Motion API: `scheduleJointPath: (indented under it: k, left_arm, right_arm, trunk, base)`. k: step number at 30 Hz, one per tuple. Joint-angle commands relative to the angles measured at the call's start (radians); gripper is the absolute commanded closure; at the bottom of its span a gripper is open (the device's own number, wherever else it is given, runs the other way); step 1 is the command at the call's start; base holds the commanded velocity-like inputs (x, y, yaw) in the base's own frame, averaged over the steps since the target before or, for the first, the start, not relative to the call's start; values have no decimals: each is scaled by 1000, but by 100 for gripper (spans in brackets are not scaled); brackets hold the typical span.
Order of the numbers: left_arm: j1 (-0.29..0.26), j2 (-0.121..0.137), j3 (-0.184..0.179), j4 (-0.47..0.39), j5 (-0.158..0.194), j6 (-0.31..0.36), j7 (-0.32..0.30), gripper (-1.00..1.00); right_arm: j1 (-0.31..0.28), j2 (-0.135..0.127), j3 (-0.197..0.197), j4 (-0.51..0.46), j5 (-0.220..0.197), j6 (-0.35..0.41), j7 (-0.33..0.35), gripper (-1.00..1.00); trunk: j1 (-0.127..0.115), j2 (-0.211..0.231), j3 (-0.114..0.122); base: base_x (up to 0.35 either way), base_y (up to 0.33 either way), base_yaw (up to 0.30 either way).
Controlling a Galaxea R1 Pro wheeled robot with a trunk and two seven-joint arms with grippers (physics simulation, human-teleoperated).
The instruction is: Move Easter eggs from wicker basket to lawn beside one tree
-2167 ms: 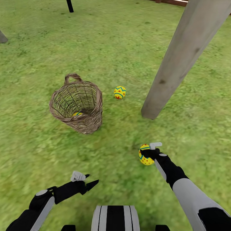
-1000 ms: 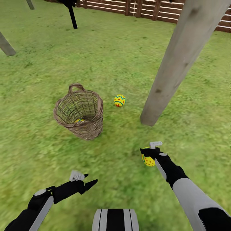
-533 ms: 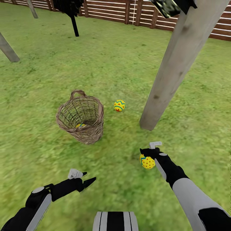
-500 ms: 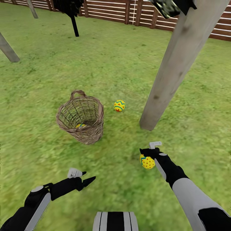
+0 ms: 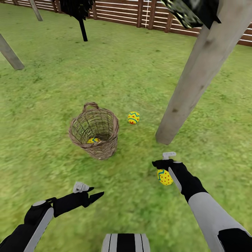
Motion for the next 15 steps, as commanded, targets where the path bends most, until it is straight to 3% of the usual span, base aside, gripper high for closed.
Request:
scheduleJointPath:
  k: [1, 6, 10, 15]
  left_arm:
    - [-1, 1, -1, 0, 8, 7, 2, -100]
    - [-1, 1, 0, 0, 8, 7, 2, -100]
    - [-1, 2, 0, 0, 8, 7, 2, -100]
    - [-1, 11, 5, 0, 9, 7, 1, -100]
  right_arm:
    - [0, -1, 3, -9, -8, 8, -3, -100]
    - [2, -2, 3, -61, -10, 15, -2, -100]
    - [3, -3, 1, -108, -10, 109, -2, -100]
    - [3, -3, -3, -136, -11, 173, -3, -100]
  trunk:
    - [-4, 7, 3]
    - [-23, 42, 24]
    - [-39, 70, 43]
    - [-58, 105, 66]
  base:
    - [0, 279, 0]
    - [0, 280, 0]
    - [0, 286, 0]
    - [0, 290, 0]
